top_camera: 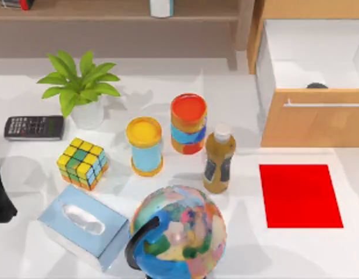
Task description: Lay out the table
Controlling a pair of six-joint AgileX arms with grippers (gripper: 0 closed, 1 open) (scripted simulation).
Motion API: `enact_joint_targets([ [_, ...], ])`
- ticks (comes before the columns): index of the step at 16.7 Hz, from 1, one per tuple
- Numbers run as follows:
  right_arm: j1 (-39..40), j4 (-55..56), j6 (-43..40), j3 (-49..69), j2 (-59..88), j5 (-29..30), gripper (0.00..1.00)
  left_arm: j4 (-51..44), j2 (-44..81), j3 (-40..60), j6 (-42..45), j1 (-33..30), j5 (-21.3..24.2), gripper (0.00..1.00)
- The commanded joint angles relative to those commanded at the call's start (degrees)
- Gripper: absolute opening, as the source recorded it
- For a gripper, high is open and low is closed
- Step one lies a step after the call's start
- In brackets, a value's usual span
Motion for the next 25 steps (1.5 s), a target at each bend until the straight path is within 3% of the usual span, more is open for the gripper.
enact_joint_targets([
  [6, 1.5, -17.7, 3.0, 33.7, 35.4, 0.6, 1.0, 0.0, 0.0, 0.0, 0.0, 0.0, 0.0, 1.0],
  [11, 1.2, -27.7, 1.9, 52.2, 61.8, 2.2, 1.0, 0.0, 0.0, 0.0, 0.0, 0.0, 0.0, 1.0],
  [17, 1.3, -32.3, -1.0, 63.7, 79.9, 3.1, 1.0, 0.0, 0.0, 0.0, 0.0, 0.0, 0.0, 1.0],
  [25, 1.2, -32.6, -1.6, 65.6, 81.9, 3.2, 1.0, 0.0, 0.0, 0.0, 0.0, 0.0, 0.0, 1.0],
])
